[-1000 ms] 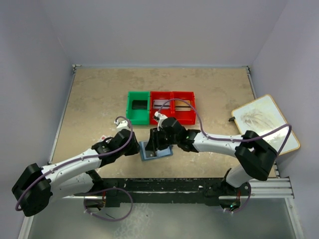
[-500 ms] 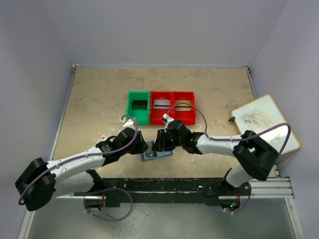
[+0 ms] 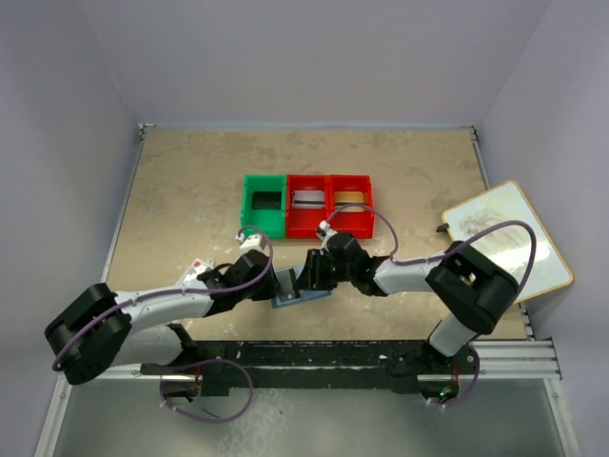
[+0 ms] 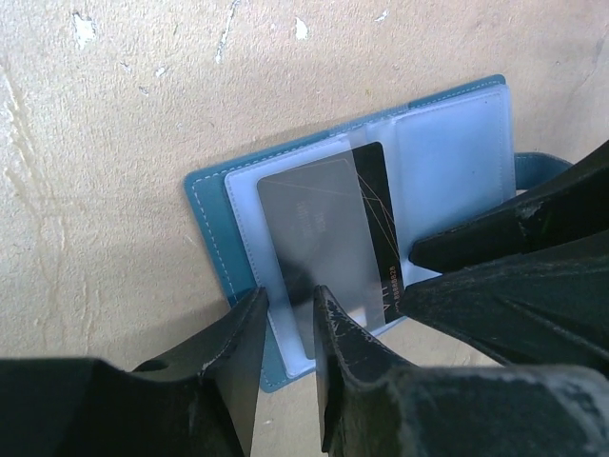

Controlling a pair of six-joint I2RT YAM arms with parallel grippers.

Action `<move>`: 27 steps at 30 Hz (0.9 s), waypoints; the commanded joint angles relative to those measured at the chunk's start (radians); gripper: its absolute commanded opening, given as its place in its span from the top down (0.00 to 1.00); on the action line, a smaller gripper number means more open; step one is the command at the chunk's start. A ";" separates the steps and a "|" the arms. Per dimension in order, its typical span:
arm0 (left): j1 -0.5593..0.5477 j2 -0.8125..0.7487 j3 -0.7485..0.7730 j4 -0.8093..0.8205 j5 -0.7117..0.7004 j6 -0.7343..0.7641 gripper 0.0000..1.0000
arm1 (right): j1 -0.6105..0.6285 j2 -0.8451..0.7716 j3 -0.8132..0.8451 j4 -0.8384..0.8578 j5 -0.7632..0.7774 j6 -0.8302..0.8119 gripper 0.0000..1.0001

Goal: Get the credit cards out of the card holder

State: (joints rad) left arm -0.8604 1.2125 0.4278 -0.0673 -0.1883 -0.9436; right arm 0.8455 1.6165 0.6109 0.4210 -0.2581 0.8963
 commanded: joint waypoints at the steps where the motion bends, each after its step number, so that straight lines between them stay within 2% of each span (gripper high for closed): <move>1: -0.005 0.028 -0.031 -0.013 -0.035 -0.004 0.76 | -0.019 0.039 -0.043 0.081 -0.058 0.018 0.58; 6: -0.006 0.040 -0.022 -0.021 -0.038 0.005 0.78 | -0.019 0.078 -0.062 0.187 -0.117 0.052 0.61; 13: -0.006 0.020 -0.025 -0.037 -0.046 0.004 0.79 | -0.020 0.101 -0.063 0.230 -0.134 0.067 0.68; 15: -0.008 0.014 -0.025 -0.040 -0.051 0.002 0.79 | -0.023 0.102 -0.063 0.241 -0.140 0.066 0.79; 17: -0.008 0.011 -0.026 -0.040 -0.055 0.000 0.80 | -0.027 0.092 -0.066 0.236 -0.134 0.066 0.85; 27: -0.008 0.022 -0.032 -0.048 -0.073 -0.001 0.81 | -0.063 0.038 -0.093 0.194 -0.130 0.032 0.90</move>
State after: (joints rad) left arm -0.8669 1.2160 0.4263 -0.0658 -0.2127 -0.9512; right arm 0.7940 1.6840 0.5339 0.6281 -0.3847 0.9565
